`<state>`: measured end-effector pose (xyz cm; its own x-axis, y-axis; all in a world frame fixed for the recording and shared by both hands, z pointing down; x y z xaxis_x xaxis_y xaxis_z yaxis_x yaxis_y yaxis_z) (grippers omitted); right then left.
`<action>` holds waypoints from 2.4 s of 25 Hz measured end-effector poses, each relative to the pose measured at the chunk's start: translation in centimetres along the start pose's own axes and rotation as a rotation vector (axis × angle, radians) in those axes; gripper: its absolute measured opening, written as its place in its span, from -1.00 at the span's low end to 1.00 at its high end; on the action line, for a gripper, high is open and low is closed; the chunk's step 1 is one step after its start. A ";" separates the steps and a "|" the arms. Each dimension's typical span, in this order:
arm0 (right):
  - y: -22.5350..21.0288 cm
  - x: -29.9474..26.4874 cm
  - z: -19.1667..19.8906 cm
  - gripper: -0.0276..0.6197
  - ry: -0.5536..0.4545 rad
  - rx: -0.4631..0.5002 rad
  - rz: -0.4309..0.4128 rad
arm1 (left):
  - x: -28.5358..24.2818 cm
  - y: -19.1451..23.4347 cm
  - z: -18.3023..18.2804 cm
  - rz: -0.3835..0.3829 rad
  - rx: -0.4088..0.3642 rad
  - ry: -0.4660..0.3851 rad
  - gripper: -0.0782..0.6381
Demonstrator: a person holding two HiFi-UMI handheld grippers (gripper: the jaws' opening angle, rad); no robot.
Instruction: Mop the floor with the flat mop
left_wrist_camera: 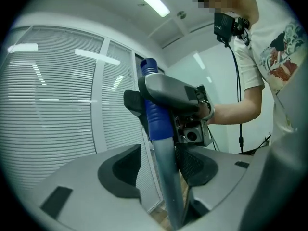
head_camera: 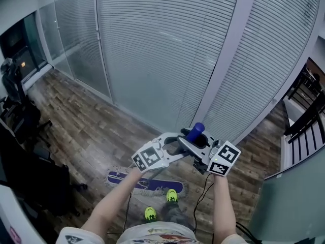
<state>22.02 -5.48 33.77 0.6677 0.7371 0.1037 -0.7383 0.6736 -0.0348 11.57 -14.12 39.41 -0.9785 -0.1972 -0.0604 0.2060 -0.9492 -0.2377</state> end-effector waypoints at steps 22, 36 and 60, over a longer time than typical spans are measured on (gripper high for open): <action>19.8 7.8 1.6 -0.55 0.053 0.042 -0.242 | 5.8 -22.2 -3.0 -0.133 0.040 0.151 -0.45; 36.0 15.8 6.2 -0.52 0.078 0.078 -0.320 | 8.5 -40.6 -2.9 -0.245 0.094 0.228 -0.45; 43.1 17.6 12.0 -0.36 0.018 0.044 -0.464 | 11.1 -48.1 2.0 -0.171 0.168 0.216 -0.37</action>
<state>0.81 35.83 46.01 0.9295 0.3598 0.0811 -0.3645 0.9297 0.0530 -9.23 28.85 52.07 -0.9701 0.0081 -0.2425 0.0166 -0.9949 -0.0996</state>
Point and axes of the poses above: the fingertips, and each gripper's own axes: x backward along the fingers, y to its left, z out of its underside, the point moved 10 cm from there along x, backward along the fingers, and after that the axes turned 11 degrees about -z, right-handed, at the moved point
